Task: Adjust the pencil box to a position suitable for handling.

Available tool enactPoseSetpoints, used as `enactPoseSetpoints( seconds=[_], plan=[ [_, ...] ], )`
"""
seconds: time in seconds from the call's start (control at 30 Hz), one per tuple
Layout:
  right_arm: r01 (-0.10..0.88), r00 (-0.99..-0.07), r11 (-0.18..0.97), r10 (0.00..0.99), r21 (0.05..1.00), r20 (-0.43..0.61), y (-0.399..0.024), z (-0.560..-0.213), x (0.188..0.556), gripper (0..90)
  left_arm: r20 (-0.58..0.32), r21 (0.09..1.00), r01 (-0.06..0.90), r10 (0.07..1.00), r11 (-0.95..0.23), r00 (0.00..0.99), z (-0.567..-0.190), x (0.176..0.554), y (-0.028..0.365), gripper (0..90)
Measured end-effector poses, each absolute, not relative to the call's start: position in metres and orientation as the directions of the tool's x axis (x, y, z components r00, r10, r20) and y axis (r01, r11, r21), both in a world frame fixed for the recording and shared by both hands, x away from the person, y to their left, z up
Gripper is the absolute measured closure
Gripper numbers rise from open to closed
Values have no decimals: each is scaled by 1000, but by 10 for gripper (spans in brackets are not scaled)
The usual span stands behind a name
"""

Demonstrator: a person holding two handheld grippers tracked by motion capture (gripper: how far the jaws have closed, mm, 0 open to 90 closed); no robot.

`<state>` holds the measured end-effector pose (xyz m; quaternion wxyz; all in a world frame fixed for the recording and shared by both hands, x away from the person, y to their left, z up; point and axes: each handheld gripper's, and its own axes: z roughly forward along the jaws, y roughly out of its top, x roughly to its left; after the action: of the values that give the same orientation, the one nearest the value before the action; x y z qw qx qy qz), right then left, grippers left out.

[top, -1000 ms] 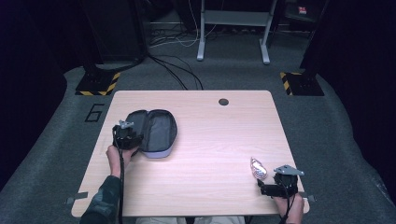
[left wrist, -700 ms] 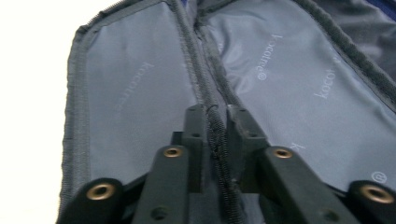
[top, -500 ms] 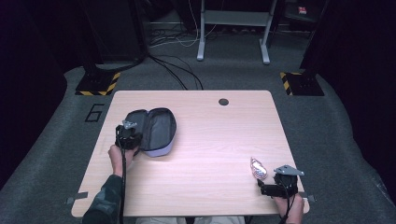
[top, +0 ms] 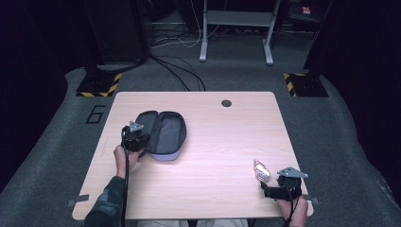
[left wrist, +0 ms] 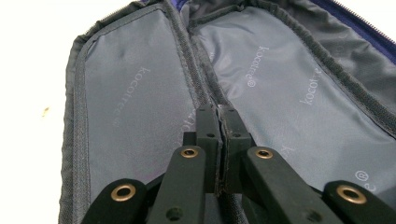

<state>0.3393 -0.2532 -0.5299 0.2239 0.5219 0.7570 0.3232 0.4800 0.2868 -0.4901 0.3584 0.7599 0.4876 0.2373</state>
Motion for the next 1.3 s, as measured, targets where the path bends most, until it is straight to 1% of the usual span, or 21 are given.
enactPoseSetpoints(
  seconds=[0.03, 0.07, 0.3, 0.53, 0.6, 0.8, 0.87, 0.9, 0.93, 1.0, 1.07, 1.1, 1.13, 1.17, 1.2, 1.23, 1.3],
  plan=[
    [645, -355, 247, 935, 723, -2, -253, -530, 339, 32, 21, 781, 556, 902, -285, 432, -491, 481, 284, 886],
    [645, -355, 246, 935, 723, -2, -253, -530, 339, 31, 19, 774, 562, 898, -292, 440, -490, 481, 282, 886],
    [645, -355, 246, 935, 723, -1, -253, -530, 339, 32, 40, 769, 525, 847, -364, 530, -490, 482, 270, 886],
    [645, -354, 246, 935, 724, -2, -253, -530, 339, 32, 55, 769, 496, 815, -403, 576, -490, 483, 252, 886],
    [644, -355, 246, 935, 724, -2, -253, -530, 339, 32, 42, 777, 484, 801, -402, 598, -490, 484, 242, 885],
    [644, -354, 246, 935, 724, -2, -253, -530, 339, 32, 49, 770, 454, 751, -449, 659, -488, 488, 222, 884],
    [645, -354, 246, 935, 724, -2, -253, -530, 339, 32, 44, 768, 455, 746, -451, 665, -487, 489, 219, 866],
    [645, -354, 245, 935, 724, -2, -253, -530, 339, 32, 21, 782, 461, 757, -420, 654, -486, 489, 214, 807],
    [645, -354, 245, 935, 724, -2, -253, -530, 339, 32, 21, 782, 461, 757, -420, 654, -486, 489, 214, 706],
    [645, -354, 245, 935, 724, -2, -253, -530, 339, 32, 19, 793, 478, 799, -378, 601, -480, 483, 205, 550],
    [645, -354, 246, 935, 724, -2, -253, -530, 339, 32, 32, 780, 496, 815, -382, 578, -475, 477, 200, 401],
    [645, -354, 245, 935, 724, -2, -253, -530, 339, 32, 31, 781, 500, 824, -373, 565, -475, 474, 196, 348],
    [645, -354, 245, 935, 724, -2, -253, -530, 339, 32, 51, 763, 511, 825, -395, 563, -474, 471, 193, 291],
    [644, -352, 243, 936, 725, -1, -253, -530, 339, 32, 106, 748, 512, 838, -422, 536, -475, 467, 189, 251],
    [646, -352, 244, 936, 723, -1, -253, -530, 339, 32, 123, 745, 522, 854, -416, 505, -477, 463, 184, 216],
    [646, -352, 244, 936, 724, -2, -253, -530, 339, 32, 123, 738, 530, 856, -417, 501, -480, 460, 182, 188],
    [646, -351, 244, 936, 724, -2, -253, -530, 339, 32, 159, 725, 538, 864, -431, 478, -486, 453, 179, 151]
  ],
)
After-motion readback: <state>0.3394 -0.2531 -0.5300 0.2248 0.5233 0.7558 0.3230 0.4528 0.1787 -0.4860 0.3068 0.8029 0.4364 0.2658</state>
